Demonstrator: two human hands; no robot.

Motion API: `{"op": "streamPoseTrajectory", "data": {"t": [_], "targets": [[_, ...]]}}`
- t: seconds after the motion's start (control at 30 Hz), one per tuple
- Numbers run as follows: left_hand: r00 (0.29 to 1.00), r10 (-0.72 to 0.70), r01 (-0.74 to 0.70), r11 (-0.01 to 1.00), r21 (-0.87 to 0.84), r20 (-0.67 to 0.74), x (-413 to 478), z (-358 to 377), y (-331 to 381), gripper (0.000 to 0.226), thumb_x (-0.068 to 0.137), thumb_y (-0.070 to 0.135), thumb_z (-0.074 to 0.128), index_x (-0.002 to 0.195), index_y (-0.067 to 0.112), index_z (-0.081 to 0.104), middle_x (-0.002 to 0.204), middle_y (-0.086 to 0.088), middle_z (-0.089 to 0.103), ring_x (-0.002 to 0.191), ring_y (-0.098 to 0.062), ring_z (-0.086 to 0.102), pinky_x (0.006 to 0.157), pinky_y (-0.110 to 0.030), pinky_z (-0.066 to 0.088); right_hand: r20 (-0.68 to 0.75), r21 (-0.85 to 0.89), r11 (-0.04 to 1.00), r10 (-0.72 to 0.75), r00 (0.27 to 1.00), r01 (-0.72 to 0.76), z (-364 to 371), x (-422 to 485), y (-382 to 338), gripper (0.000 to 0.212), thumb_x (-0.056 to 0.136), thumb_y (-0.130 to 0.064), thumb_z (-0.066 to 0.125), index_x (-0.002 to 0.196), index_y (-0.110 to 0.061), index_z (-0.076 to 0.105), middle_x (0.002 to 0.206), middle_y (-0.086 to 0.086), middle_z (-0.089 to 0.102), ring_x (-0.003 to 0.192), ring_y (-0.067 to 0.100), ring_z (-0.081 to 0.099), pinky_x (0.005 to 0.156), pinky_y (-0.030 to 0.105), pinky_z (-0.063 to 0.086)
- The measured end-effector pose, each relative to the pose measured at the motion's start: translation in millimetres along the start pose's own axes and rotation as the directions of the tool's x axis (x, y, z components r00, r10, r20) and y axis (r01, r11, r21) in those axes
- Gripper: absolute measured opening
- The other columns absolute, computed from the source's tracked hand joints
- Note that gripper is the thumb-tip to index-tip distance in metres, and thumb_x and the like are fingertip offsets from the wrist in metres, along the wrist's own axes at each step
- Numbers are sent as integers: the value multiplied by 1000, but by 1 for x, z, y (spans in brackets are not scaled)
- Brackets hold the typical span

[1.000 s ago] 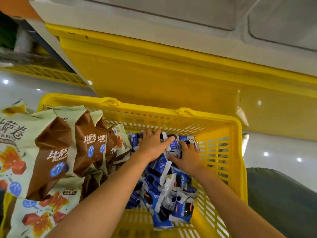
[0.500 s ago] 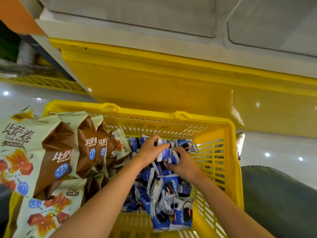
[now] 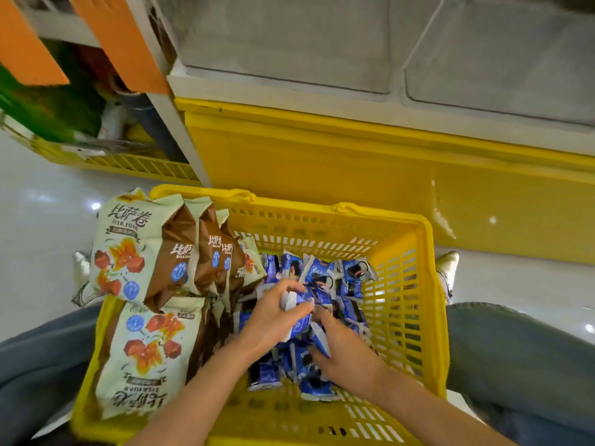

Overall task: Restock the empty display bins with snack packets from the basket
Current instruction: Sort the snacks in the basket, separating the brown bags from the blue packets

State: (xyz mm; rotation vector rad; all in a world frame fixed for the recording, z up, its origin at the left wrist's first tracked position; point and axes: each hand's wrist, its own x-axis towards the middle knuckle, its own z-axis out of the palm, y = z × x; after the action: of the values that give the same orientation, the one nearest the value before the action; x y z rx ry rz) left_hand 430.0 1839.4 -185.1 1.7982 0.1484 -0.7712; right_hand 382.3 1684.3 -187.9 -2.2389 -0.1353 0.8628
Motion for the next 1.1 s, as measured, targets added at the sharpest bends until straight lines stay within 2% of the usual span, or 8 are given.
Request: {"op": "streamPoseTrajectory", "data": {"t": [0.17,0.3,0.4,0.47,0.57,0.67,0.9,1.1], "targets": [[995,69,-82,974,213,65,-31,14,-8,33,81,21,65,105,33,47,109,22,44,111,0,42,75,-3,32,102,-144,988,61,993,-46,-2,-27,16,43,94,-31,52,132,-26,32,134,0,48,117,17,50,76,25,37],[988,51,-79,979,190,144,-46,17,-11,37,78,19,65,104,38,46,112,24,43,98,4,48,72,-13,38,202,-344,917,284,937,-203,-16,-23,30,51,89,-49,54,127,-17,41,129,6,50,114,22,51,69,27,40],[994,32,-46,990,135,103,-53,5,-14,36,79,16,64,102,38,46,114,25,46,108,3,47,84,-19,42,55,-164,948,283,957,-271,-26,0,32,64,89,-44,58,140,-15,32,145,5,38,129,21,42,99,31,40],[1000,17,-19,993,118,19,-55,-6,-18,35,80,15,64,100,37,46,114,23,47,112,2,44,87,-19,39,-28,3,972,236,971,-236,-26,21,29,71,88,-40,61,144,-14,25,151,4,30,136,21,34,107,30,32],[992,3,11,993,113,-124,-55,-18,-24,36,80,13,64,99,38,45,109,24,48,105,5,45,77,-11,35,118,143,953,253,960,-269,-13,47,30,90,83,-41,67,148,-13,10,157,6,15,141,24,24,111,35,27],[981,-5,22,996,84,-195,-53,-24,-30,40,78,11,65,97,40,45,109,22,50,103,13,44,75,-5,35,274,31,947,300,914,-320,4,59,40,106,76,-47,72,150,-17,2,158,8,7,141,28,24,112,43,30],[975,-64,61,998,-20,-213,-43,-20,-39,39,79,8,67,96,36,47,108,18,51,99,9,49,72,-5,39,329,-74,954,299,896,-291,14,44,54,115,68,-66,68,150,-20,2,155,3,25,132,25,41,100,35,41],[978,-73,69,997,-27,-197,-40,-17,-39,38,80,12,68,103,34,47,112,18,51,108,2,48,86,-15,39,231,-2,945,318,920,-326,31,46,56,85,82,-41,69,146,-18,17,126,11,56,82,18,59,57,17,40]]}}
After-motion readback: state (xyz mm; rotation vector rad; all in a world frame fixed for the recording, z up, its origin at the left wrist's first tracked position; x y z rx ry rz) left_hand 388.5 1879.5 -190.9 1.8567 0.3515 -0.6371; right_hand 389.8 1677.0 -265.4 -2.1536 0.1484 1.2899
